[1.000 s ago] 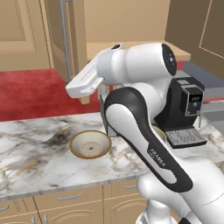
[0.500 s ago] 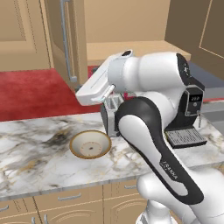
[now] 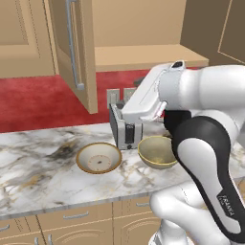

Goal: Open the cabinet. Pick the bowls from the counter and place them in the cabinet. Then close the cabinet.

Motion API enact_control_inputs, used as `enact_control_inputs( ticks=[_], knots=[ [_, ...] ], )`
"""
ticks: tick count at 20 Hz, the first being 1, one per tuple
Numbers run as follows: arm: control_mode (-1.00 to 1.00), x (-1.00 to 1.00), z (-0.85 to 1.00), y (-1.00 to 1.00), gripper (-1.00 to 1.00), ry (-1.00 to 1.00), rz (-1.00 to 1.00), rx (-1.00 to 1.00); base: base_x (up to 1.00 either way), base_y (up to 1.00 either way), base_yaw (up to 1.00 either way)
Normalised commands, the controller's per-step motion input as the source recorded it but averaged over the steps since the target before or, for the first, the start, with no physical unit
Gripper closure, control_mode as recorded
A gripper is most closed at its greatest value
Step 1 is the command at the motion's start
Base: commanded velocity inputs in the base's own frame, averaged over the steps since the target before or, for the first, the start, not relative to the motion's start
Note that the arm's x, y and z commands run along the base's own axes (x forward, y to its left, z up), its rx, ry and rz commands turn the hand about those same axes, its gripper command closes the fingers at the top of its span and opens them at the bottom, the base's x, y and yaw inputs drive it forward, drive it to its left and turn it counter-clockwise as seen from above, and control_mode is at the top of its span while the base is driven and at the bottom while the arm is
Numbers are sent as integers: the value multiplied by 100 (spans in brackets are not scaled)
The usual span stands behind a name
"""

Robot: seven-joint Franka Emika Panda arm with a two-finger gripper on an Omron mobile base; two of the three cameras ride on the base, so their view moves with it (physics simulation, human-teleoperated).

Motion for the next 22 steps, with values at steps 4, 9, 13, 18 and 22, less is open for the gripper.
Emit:
enact_control_inputs(
  ticks=[4,9,13,18,22],
  knots=[
    [-100,-1,-13,-62,-100,0,-13,-6,0,0,0],
    [-100,3,-23,-67,-100,0,-23,-11,0,0,0],
    [-100,11,-26,-64,-100,3,-23,-13,0,0,0],
    [-100,20,-27,-51,-100,2,-20,-15,0,0,0],
    [-100,25,-27,-35,-100,3,-15,-16,0,0,0]
  ],
)
